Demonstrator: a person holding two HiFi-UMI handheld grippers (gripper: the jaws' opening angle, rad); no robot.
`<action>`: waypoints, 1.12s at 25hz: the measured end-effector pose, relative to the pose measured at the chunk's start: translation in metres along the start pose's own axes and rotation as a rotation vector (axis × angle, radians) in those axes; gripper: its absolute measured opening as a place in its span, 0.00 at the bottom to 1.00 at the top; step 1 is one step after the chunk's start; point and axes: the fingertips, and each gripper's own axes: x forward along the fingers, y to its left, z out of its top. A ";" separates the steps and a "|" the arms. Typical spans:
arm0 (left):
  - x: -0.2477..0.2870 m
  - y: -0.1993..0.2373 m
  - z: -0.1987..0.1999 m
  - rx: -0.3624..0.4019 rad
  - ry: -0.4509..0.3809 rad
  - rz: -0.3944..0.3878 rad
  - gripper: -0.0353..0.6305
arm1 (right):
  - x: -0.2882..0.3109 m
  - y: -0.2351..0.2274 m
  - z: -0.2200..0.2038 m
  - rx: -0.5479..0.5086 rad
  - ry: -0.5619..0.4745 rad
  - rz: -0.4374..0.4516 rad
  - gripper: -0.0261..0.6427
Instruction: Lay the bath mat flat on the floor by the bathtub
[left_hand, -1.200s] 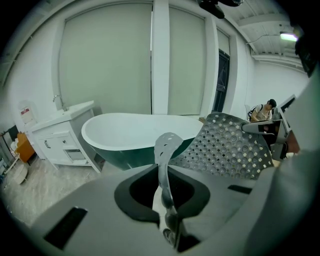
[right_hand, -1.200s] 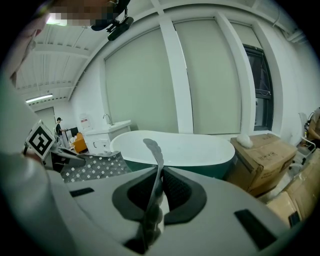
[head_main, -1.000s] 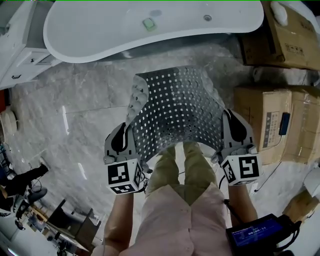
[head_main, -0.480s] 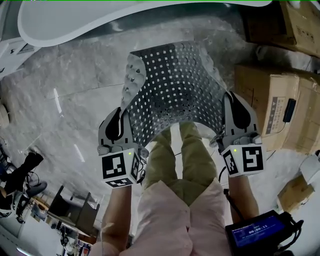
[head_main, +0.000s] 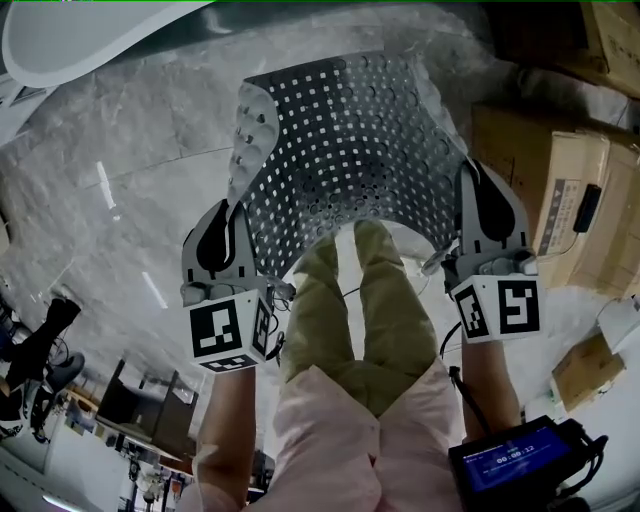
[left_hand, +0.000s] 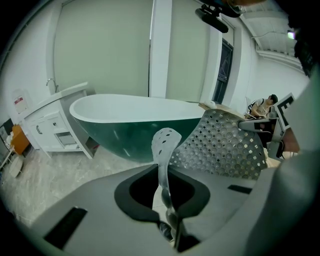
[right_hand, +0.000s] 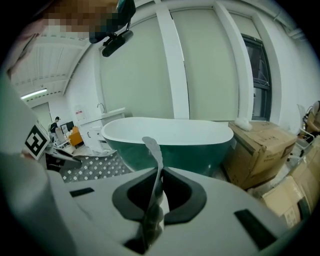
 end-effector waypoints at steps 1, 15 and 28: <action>0.001 -0.001 0.001 0.000 0.002 -0.003 0.12 | 0.001 -0.001 0.001 0.002 0.003 -0.002 0.08; -0.002 -0.005 0.009 0.004 0.021 -0.016 0.12 | -0.009 0.004 0.012 0.000 -0.009 0.001 0.08; -0.006 -0.002 0.004 0.004 0.014 -0.018 0.12 | -0.016 0.011 0.004 -0.006 -0.012 -0.014 0.08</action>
